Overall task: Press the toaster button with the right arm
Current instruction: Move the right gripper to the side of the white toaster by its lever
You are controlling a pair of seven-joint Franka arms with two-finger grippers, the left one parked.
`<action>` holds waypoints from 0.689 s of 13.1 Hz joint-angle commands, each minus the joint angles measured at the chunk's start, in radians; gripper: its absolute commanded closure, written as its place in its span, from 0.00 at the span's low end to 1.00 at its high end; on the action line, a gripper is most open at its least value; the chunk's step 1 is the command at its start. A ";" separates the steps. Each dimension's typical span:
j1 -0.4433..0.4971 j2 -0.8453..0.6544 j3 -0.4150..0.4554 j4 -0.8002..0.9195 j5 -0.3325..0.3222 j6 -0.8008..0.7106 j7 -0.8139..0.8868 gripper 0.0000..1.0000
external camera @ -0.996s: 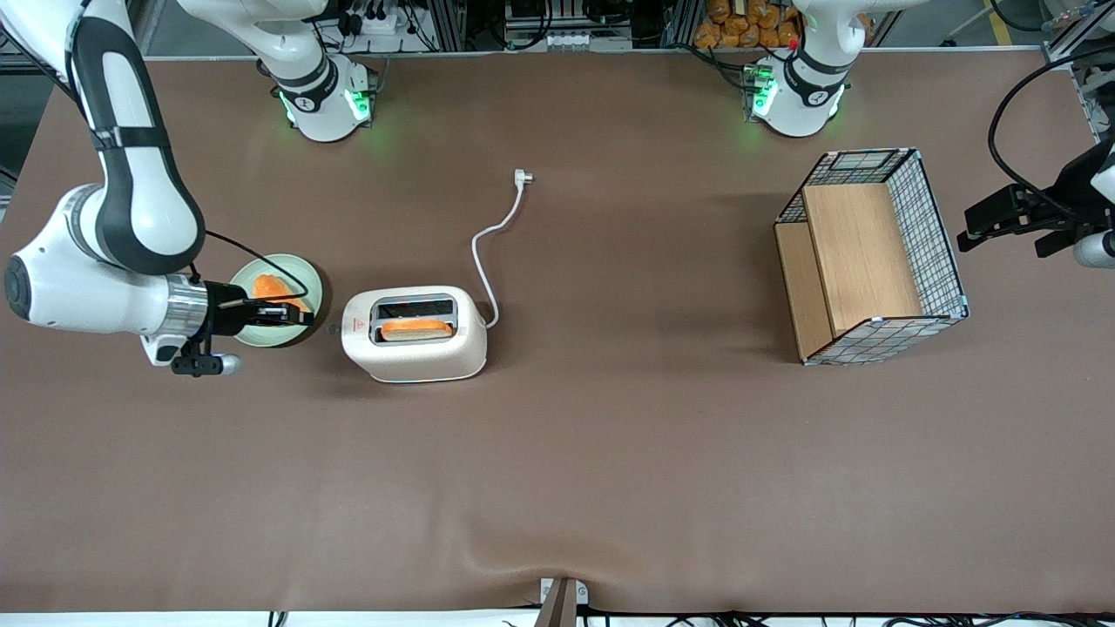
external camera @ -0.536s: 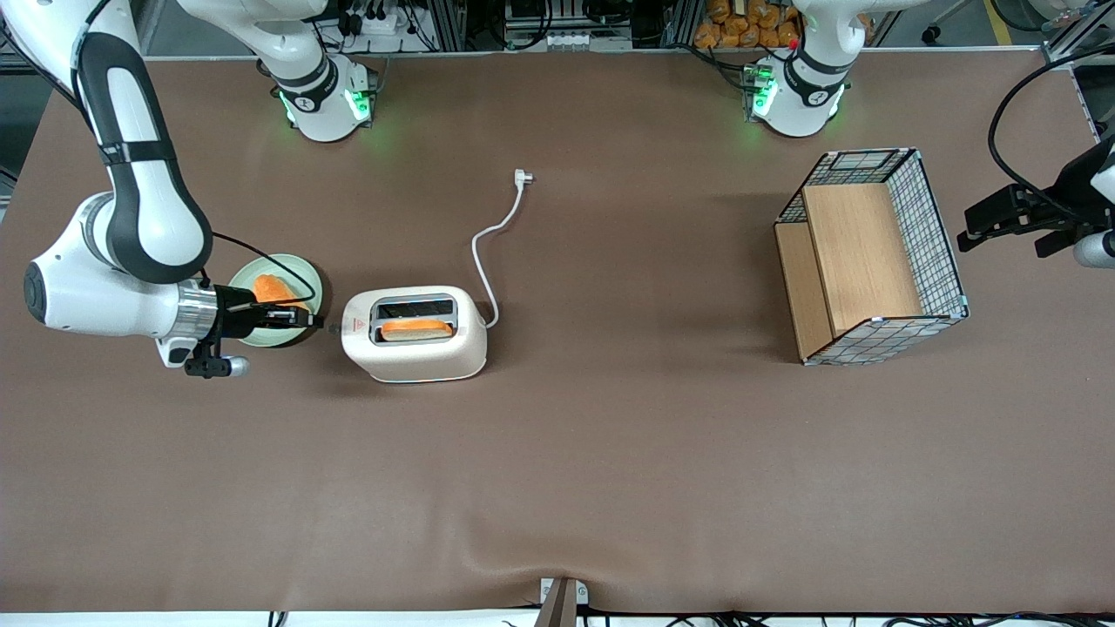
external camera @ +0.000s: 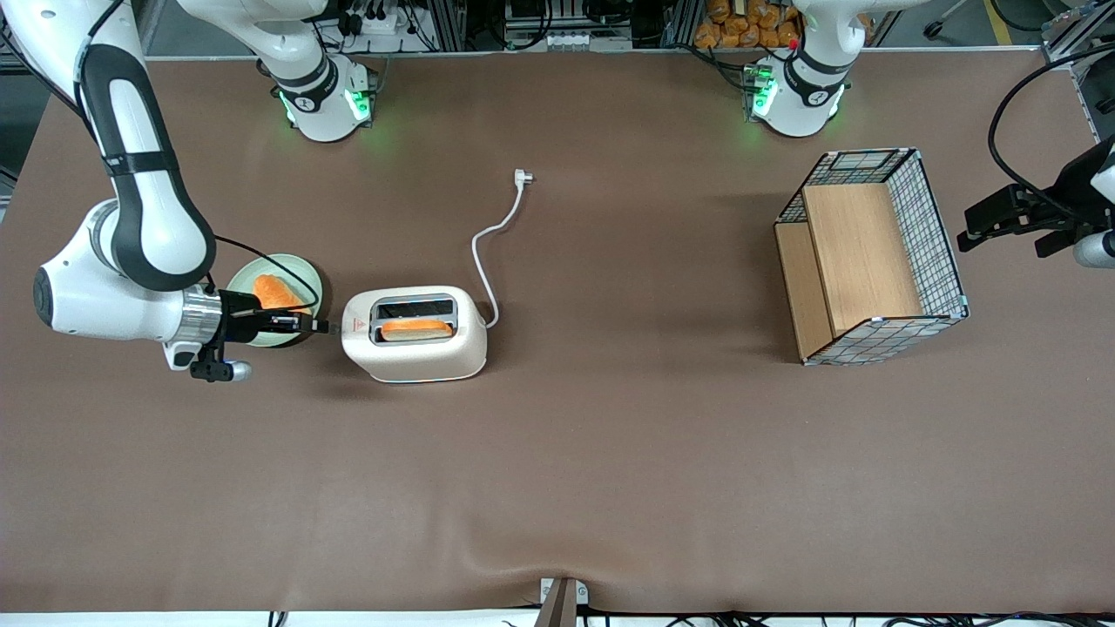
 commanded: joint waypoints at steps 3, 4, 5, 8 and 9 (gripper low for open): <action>0.004 0.009 -0.001 -0.012 0.033 0.025 -0.049 1.00; 0.004 0.010 -0.001 -0.012 0.033 0.025 -0.049 1.00; 0.004 0.010 -0.001 -0.012 0.033 0.024 -0.049 1.00; 0.006 0.011 -0.001 -0.020 0.033 0.027 -0.050 1.00; 0.006 0.013 -0.001 -0.021 0.033 0.027 -0.050 1.00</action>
